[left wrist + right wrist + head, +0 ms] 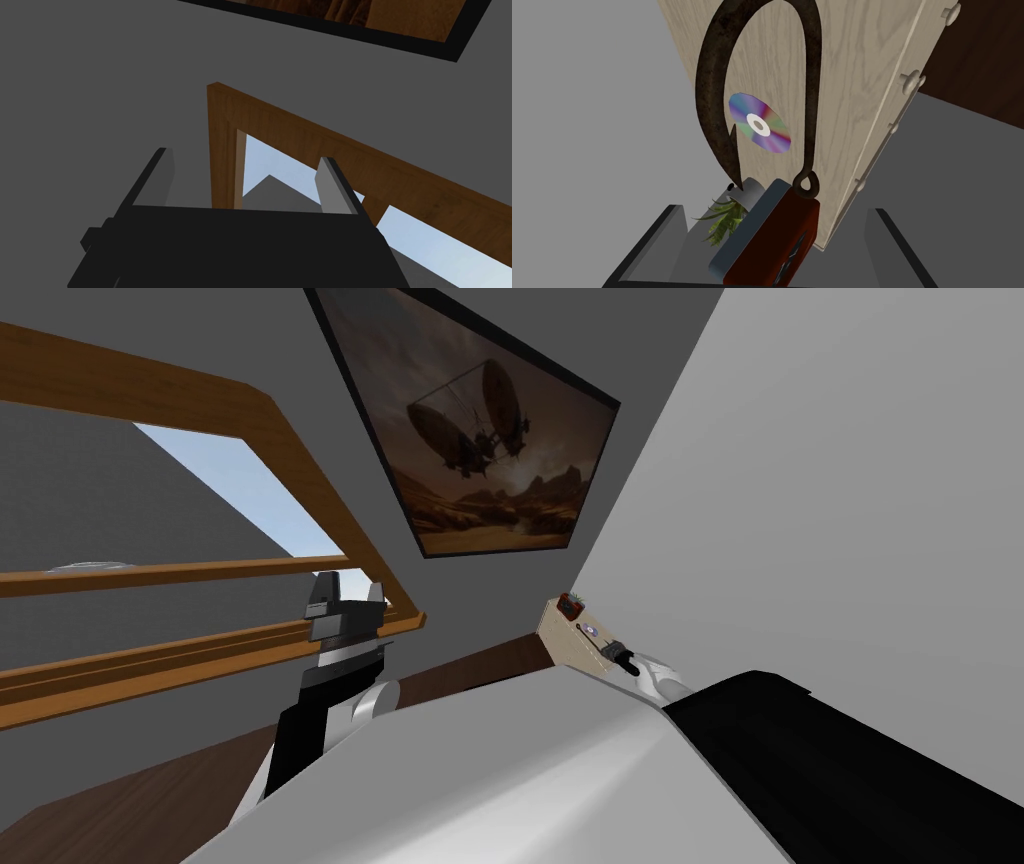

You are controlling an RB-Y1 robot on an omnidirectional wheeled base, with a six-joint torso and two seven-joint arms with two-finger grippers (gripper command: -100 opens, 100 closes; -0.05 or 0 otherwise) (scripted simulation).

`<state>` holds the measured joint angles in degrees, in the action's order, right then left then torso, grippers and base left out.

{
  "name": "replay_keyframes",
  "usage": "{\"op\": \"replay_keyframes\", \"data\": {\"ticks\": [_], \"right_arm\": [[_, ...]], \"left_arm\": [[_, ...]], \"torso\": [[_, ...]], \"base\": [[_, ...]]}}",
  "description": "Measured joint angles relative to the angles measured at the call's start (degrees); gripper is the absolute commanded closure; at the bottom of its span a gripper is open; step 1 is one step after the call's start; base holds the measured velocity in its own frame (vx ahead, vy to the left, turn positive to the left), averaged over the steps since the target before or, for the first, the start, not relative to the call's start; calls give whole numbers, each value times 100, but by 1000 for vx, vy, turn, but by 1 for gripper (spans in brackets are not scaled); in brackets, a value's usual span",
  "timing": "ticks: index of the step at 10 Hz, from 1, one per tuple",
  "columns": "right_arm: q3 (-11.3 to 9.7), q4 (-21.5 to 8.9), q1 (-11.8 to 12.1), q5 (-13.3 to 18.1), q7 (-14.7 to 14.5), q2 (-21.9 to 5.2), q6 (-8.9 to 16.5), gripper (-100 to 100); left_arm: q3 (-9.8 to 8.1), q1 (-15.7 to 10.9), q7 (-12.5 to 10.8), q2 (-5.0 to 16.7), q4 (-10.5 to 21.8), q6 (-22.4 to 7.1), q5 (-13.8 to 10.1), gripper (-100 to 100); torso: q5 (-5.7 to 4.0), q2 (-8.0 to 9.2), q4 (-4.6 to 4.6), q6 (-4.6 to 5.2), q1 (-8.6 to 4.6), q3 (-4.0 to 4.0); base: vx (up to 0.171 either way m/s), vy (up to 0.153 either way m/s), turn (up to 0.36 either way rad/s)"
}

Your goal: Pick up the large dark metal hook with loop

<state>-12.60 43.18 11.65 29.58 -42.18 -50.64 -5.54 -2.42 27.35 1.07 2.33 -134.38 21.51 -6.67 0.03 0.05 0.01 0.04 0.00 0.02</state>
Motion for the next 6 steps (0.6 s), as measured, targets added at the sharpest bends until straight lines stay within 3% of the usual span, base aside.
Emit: {"op": "replay_keyframes", "data": {"ticks": [1,3,6], "right_arm": [[-82,-213,-94,18,-24,-15,58,-100],[-152,-202,5,18,-26,-48,308,-100],[-200,-629,-119,75,-114,6,376,-100]], "left_arm": [[0,0,0,0,0,0,0,0],[0,0,0,0,0,0,0,0],[0,0,0,0,0,0,0,0]], "torso": [[0,-1,0,-1,-1,0],[0,1,0,1,-3,1],[-2,1,0,0,-9,1]], "base": [[18,6,95],[11,0,28],[12,-18,61]]}}
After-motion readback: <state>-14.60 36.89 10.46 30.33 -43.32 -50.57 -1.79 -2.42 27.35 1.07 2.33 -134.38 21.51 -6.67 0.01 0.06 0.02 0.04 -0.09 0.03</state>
